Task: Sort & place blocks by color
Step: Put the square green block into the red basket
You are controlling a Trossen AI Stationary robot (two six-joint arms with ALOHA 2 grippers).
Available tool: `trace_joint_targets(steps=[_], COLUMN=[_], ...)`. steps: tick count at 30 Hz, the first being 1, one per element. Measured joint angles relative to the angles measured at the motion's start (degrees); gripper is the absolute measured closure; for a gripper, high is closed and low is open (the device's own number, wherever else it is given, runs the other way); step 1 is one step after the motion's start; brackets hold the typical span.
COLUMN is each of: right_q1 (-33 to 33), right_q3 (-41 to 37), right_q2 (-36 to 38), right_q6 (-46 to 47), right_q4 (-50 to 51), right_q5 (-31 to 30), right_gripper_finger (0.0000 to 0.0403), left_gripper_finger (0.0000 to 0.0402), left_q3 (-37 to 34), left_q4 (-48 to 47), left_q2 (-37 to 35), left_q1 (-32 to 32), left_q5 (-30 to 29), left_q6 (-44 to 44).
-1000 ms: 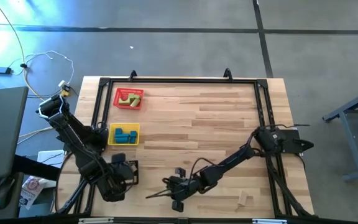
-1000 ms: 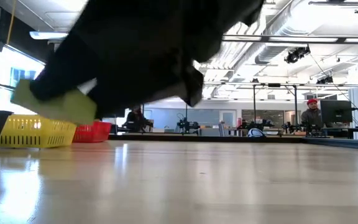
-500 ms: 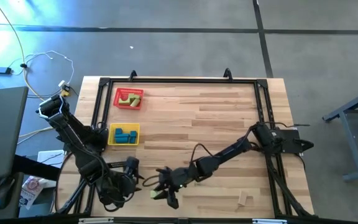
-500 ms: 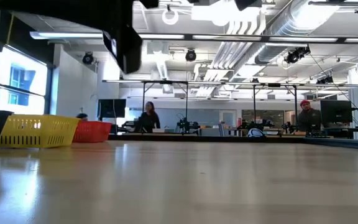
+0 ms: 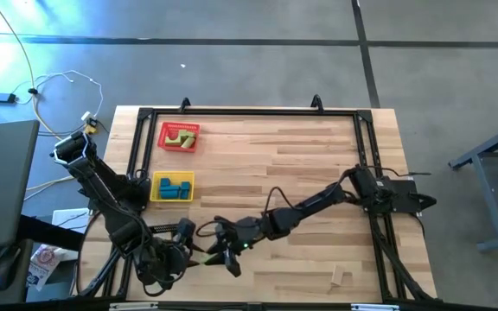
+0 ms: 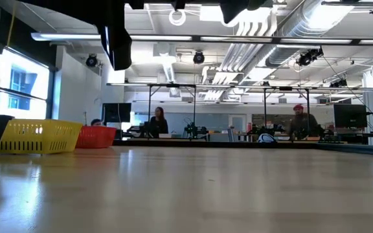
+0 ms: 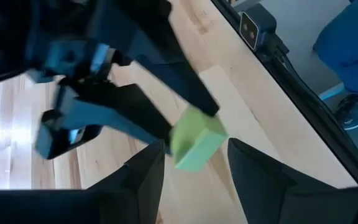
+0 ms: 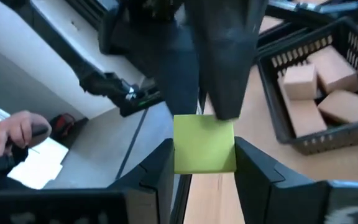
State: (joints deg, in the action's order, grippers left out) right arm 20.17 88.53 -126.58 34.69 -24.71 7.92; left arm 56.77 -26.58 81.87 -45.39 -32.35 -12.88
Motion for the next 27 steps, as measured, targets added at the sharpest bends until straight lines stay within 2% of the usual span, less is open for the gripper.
trace_joint_targets(steps=[6,12,23,27], right_q1=[-0.95,-1.07,-1.14,-1.14], right_q3=[0.0,0.02,0.0,-0.02], right_q2=[0.0,0.0,0.0,0.0], right_q6=[1.3,1.34,1.78,1.78], right_q4=[-2.38,-3.69,-5.33,-5.44], right_q5=[-0.3,0.27,1.7,2.1], right_gripper_finger=[0.0293,0.0293,0.0293,0.0293], left_gripper_finger=[0.0242,0.0251,0.0338,0.0352], left_q3=[0.0,0.0,0.04,0.04], left_q4=[1.52,3.4,3.68,3.67], left_q2=[0.0,0.0,-0.07,-0.09], left_q1=[0.0,0.04,-0.11,-0.11], left_q5=[-0.27,-4.6,-4.32,-4.34], left_q6=[2.15,3.1,5.0,5.68])
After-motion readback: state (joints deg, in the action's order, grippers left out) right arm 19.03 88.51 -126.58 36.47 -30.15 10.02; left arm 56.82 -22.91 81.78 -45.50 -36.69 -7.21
